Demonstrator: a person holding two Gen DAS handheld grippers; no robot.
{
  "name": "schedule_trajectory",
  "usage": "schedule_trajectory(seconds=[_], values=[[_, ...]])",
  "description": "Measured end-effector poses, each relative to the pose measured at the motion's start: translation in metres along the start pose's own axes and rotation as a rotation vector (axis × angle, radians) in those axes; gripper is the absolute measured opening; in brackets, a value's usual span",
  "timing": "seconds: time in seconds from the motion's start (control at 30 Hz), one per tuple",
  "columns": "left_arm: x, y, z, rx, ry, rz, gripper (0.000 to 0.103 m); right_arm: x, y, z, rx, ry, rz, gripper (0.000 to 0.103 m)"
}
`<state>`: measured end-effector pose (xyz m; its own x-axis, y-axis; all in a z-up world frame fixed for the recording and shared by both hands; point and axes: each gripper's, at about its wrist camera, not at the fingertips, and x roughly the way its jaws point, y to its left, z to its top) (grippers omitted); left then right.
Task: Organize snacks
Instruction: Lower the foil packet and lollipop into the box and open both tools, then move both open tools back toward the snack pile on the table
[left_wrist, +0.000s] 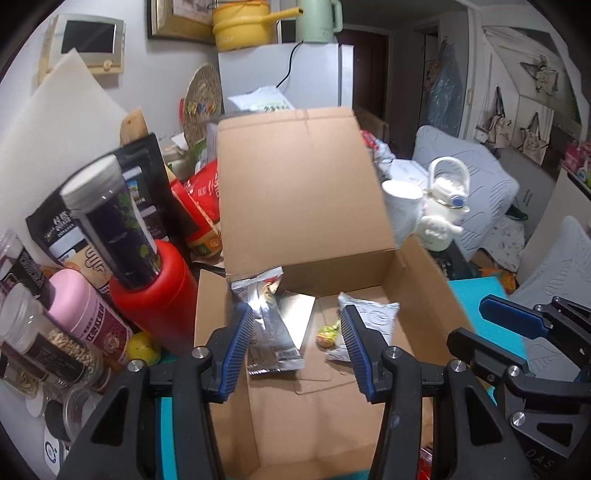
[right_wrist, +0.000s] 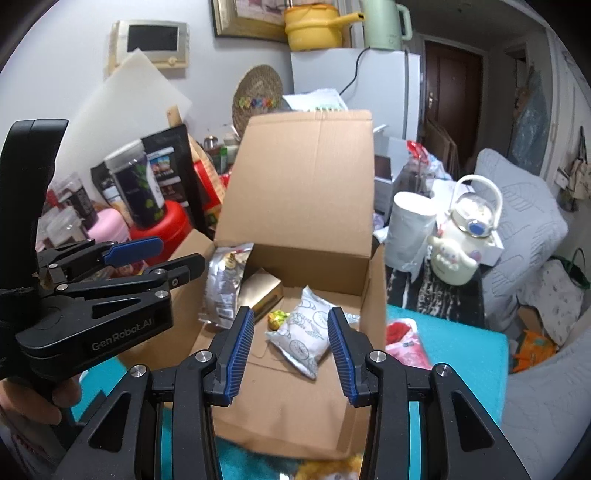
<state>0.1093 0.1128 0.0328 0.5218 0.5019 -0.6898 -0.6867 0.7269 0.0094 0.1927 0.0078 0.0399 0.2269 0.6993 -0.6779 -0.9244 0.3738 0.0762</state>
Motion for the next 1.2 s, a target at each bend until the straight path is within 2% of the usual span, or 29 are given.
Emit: schedule_trajectory(seconds=[0.17, 0.27, 0.57, 0.63, 0.67, 0.77, 0.8, 1.07, 1.2], values=[[-0.031, -0.009, -0.008, 0.009, -0.036, -0.018, 0.049, -0.031, 0.004, -0.011, -0.003, -0.035, -0.005, 0.041], [-0.051, -0.014, -0.017, 0.017, -0.059, -0.03, 0.049, -0.051, 0.006, -0.02, -0.001, -0.059, -0.01, 0.048], [-0.103, -0.038, -0.048, 0.068, -0.107, -0.072, 0.05, -0.101, 0.015, -0.059, 0.001, -0.102, -0.026, 0.049], [-0.111, -0.044, -0.055, 0.083, -0.109, -0.084, 0.05, -0.111, 0.017, -0.07, 0.002, -0.108, -0.033, 0.053], [-0.114, -0.046, -0.059, 0.089, -0.11, -0.091, 0.052, -0.115, 0.018, -0.074, 0.003, -0.11, -0.038, 0.055], [-0.125, -0.055, -0.072, 0.109, -0.128, -0.104, 0.076, -0.125, 0.02, -0.09, 0.007, -0.11, -0.061, 0.055], [-0.129, -0.057, -0.076, 0.116, -0.139, -0.103, 0.079, -0.128, 0.02, -0.095, 0.01, -0.11, -0.071, 0.057], [-0.143, -0.076, -0.107, 0.158, -0.133, -0.175, 0.079, -0.15, 0.017, -0.141, 0.065, -0.108, -0.134, 0.064], [-0.141, -0.088, -0.126, 0.188, -0.118, -0.223, 0.079, -0.155, 0.014, -0.162, 0.092, -0.09, -0.175, 0.064]])
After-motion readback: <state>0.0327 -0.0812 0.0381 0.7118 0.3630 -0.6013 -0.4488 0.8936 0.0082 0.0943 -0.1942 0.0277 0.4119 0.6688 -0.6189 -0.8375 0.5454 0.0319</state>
